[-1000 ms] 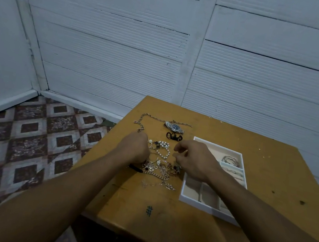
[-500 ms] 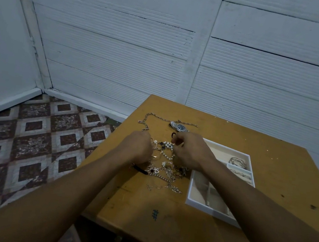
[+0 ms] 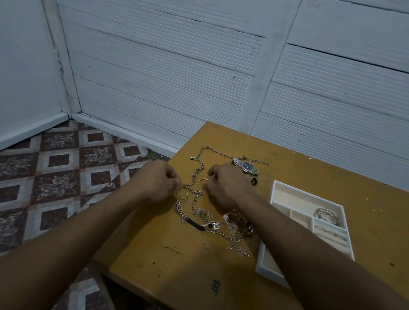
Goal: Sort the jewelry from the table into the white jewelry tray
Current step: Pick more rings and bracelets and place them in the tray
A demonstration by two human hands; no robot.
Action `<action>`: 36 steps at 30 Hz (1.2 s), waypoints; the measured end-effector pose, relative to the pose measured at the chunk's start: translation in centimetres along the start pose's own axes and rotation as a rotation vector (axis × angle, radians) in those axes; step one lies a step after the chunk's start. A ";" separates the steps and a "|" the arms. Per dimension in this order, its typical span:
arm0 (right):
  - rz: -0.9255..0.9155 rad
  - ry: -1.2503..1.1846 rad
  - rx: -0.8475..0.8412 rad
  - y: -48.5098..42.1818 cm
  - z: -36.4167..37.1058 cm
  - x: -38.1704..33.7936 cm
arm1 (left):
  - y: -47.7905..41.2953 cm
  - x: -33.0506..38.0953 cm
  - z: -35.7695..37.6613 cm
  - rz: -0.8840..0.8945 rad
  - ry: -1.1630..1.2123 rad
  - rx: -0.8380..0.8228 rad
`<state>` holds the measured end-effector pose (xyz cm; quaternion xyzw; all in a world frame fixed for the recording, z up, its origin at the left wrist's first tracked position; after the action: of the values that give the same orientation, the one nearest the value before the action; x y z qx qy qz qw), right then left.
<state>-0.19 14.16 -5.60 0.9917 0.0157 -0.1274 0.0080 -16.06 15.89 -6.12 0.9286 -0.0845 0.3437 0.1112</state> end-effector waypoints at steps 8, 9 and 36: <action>0.050 -0.012 -0.097 -1.1 1.5 -0.2 | 0.1 -0.1 0.0 0.021 -0.002 -0.018; 0.061 -0.024 -0.109 -1.1 1.6 0.0 | 0.1 -0.1 0.1 0.026 0.006 -0.022; -0.110 -0.336 0.200 4.4 -5.0 2.6 | 2.3 4.6 1.7 0.048 0.119 -0.066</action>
<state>3.71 9.92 -1.33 0.9500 0.0556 -0.2921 -0.0951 -12.10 12.89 -4.00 0.9001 -0.1111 0.3980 0.1384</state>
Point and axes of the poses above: each hand's wrist, its own y-axis away from the middle knuckle, its own z-axis out of the palm, x = y × z, the point moved 7 cm from there along -y, towards the middle knuckle, and after that the axes turned 6 degrees about -z, right-handed, at the moved point
